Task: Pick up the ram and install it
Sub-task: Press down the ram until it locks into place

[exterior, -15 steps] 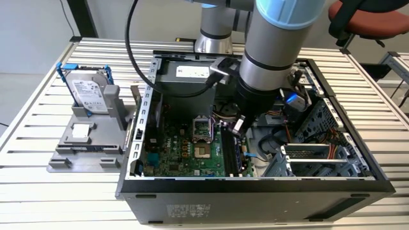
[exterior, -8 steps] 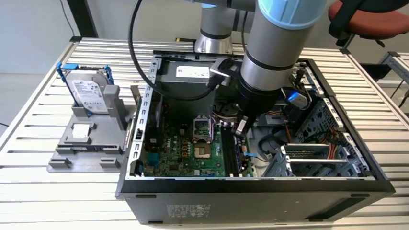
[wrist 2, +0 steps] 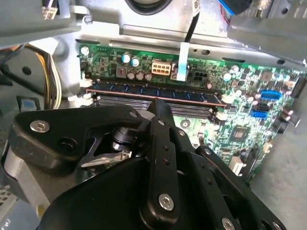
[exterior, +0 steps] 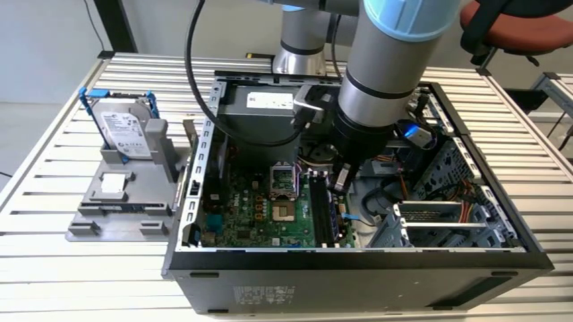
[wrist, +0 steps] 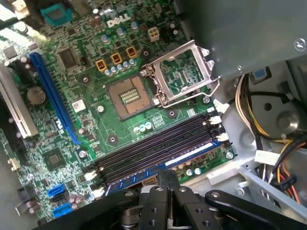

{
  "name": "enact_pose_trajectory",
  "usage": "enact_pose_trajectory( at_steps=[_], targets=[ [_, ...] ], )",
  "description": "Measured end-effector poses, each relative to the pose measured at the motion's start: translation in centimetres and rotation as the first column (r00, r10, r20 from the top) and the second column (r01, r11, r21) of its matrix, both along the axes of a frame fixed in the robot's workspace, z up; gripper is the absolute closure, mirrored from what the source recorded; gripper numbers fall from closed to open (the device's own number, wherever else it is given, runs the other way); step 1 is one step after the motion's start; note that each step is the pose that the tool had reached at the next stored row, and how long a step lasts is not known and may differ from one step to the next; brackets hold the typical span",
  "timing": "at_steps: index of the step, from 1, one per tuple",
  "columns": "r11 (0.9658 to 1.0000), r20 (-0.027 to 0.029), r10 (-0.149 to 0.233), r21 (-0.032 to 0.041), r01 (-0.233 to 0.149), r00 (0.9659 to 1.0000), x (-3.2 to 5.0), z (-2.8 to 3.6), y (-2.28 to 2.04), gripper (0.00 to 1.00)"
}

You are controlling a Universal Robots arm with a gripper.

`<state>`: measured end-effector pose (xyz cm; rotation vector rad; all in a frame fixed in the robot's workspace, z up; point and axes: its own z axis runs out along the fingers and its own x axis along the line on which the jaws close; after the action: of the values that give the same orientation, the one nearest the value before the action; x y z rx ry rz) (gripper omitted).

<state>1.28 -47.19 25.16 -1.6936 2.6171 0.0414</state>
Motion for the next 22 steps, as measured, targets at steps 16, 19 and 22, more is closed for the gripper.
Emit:
enact_pose_trajectory(
  at_steps=[16, 19, 22],
  targets=[
    [0.9546, 0.0001, 0.298, 0.0004, -0.298, 0.9546, 0.15, 0.0, -0.01, 1.0],
    [0.9434, 0.0002, 0.332, 0.0004, -0.332, 0.9434, 0.15, -0.03, 0.0, 1.0],
    [0.9349, 0.0008, 0.355, 0.0002, -0.355, 0.9349, 0.15, -0.06, 0.0, 1.0]
  ],
)
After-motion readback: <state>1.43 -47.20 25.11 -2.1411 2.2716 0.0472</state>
